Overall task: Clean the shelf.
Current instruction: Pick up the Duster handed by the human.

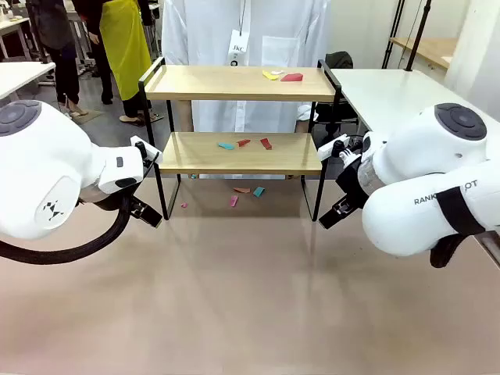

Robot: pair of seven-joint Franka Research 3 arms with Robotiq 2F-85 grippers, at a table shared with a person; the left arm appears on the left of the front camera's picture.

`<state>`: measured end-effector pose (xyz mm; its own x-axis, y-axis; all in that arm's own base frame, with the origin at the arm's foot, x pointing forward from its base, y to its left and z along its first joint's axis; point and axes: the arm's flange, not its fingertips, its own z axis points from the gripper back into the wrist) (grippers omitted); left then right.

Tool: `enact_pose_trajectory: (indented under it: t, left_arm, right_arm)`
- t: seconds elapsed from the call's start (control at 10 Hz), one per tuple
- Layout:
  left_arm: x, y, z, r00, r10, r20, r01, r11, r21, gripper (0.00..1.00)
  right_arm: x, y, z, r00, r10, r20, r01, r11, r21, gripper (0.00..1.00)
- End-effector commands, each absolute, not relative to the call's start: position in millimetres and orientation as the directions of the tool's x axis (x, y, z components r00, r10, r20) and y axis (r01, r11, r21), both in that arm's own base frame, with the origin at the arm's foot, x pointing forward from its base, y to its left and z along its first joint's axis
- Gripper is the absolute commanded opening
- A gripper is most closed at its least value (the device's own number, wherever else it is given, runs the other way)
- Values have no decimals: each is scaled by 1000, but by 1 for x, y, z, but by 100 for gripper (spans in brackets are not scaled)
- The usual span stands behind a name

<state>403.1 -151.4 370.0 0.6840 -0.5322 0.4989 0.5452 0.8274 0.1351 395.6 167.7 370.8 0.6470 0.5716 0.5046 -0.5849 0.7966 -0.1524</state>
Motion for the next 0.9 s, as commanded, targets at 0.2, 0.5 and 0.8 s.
enact_pose_trajectory:
  t: [0.2,0.5,0.8]
  left_arm:
    - [403,-151,370,684,-532,499,545,827,135,100]
    - [403,-151,370,684,-532,499,545,827,135,100]
    - [403,-151,370,684,-532,499,545,827,135,100]
  right_arm:
    - [396,168,371,647,572,505,-585,797,-152,100]
    - [396,168,371,647,572,505,-585,797,-152,100]
    - [396,168,371,647,572,505,-585,797,-152,100]
